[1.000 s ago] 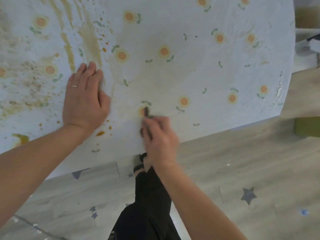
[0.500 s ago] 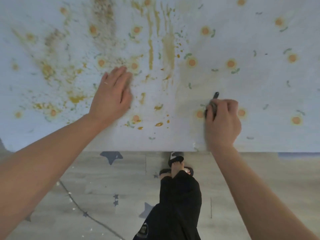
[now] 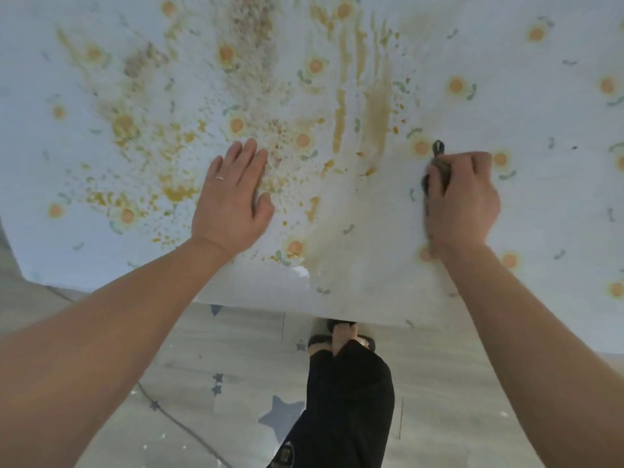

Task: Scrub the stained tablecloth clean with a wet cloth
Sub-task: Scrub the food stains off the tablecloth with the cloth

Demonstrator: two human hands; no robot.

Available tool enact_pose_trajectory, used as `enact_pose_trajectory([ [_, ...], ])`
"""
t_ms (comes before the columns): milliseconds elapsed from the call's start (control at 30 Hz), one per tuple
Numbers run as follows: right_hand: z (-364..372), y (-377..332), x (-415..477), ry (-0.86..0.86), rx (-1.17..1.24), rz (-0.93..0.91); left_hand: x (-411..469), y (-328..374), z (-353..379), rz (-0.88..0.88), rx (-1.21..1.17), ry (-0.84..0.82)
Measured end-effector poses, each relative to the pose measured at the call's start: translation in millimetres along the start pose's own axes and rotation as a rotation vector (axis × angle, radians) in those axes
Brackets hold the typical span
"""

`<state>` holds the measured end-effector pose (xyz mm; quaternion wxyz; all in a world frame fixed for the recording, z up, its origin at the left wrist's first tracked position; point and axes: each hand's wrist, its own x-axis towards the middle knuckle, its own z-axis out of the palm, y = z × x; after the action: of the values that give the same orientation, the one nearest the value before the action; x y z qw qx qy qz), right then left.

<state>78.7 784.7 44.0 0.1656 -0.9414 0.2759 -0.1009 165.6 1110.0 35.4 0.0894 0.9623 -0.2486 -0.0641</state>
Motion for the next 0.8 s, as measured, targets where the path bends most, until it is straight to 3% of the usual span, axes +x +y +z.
enact_pose_trajectory([
  [67,9,-28,-19,0.040,0.024,0.100,1,-2,0,0.003,0.008,0.008],
  [100,16,-48,-42,0.012,0.062,0.046,1,-4,0,0.006,0.006,0.010],
  [233,36,-118,-134,-0.289,0.167,-0.479,3,-7,2,0.029,0.032,0.014],
  [333,33,-110,-121,-0.282,0.230,-0.662,4,-8,3,0.048,0.021,0.024],
  [400,28,-91,-78,-0.205,0.161,-0.606,5,-9,4,0.059,-0.004,0.067],
  [533,13,-46,14,-0.027,0.002,-0.076,5,-9,6,0.049,-0.060,0.102],
  [633,22,-55,26,0.066,-0.033,0.190,6,-10,5,0.023,-0.026,0.079],
  [700,29,-86,-3,0.005,-0.012,0.170,6,-6,3,-0.023,0.028,0.008],
  [800,31,-122,-71,-0.184,0.136,-0.263,10,-5,-3,-0.057,0.075,-0.057],
])
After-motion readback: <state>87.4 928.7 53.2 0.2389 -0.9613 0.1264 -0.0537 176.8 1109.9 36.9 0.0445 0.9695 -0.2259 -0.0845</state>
